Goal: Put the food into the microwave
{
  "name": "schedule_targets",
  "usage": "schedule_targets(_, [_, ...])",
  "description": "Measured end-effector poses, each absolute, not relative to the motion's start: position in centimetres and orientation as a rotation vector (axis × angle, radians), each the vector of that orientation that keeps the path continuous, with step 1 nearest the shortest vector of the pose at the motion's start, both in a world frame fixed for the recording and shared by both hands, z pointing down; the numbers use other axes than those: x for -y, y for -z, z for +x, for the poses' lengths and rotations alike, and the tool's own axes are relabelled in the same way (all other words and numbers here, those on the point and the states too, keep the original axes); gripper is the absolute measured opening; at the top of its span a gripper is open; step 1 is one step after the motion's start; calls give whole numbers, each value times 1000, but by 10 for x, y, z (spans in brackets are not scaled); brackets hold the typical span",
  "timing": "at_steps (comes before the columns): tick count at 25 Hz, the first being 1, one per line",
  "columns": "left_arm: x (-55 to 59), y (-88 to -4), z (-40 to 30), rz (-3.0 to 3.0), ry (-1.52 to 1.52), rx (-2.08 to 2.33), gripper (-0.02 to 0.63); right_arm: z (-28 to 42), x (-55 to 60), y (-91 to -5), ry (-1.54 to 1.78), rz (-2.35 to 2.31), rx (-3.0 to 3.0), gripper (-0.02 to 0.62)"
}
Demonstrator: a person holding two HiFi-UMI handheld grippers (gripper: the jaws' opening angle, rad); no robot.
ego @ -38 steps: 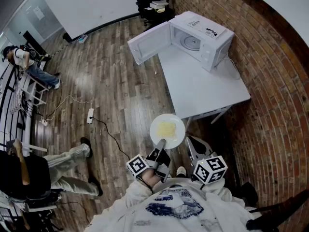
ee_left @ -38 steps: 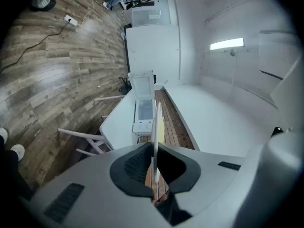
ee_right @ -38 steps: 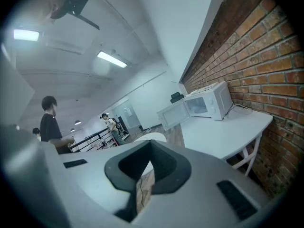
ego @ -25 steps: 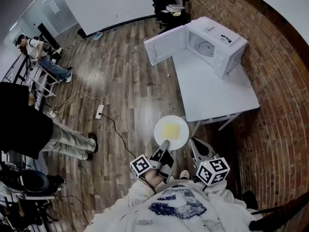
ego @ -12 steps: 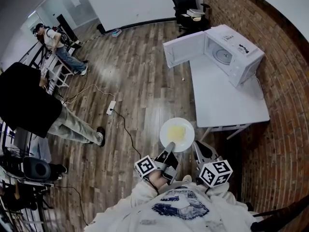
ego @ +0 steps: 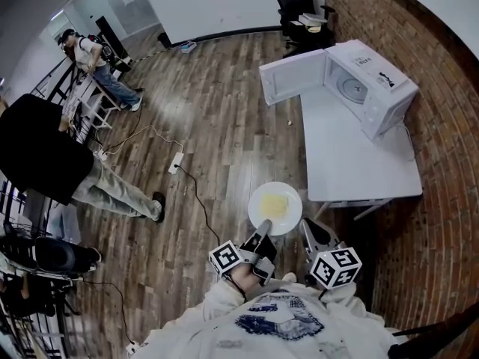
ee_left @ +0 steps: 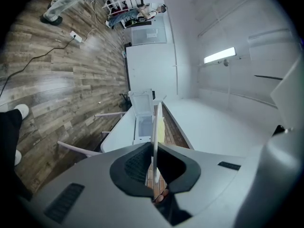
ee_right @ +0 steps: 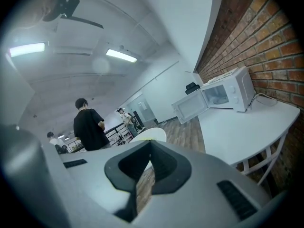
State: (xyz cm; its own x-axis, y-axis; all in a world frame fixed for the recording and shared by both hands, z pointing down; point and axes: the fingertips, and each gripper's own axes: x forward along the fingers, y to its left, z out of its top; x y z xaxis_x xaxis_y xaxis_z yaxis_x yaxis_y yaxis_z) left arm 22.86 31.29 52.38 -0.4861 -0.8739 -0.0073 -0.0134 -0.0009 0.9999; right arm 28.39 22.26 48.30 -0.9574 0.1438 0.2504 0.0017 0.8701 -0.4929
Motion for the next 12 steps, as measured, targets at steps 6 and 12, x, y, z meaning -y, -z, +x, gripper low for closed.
schedule_targets(6, [-306, -536, 191, 921, 1571, 1570, 28, 249, -214, -493, -718, -89, 2744, 14])
schedule_targets(12, [-288, -534, 124, 956, 1558, 1532, 28, 188, -198, -494, -717, -13, 2747, 14])
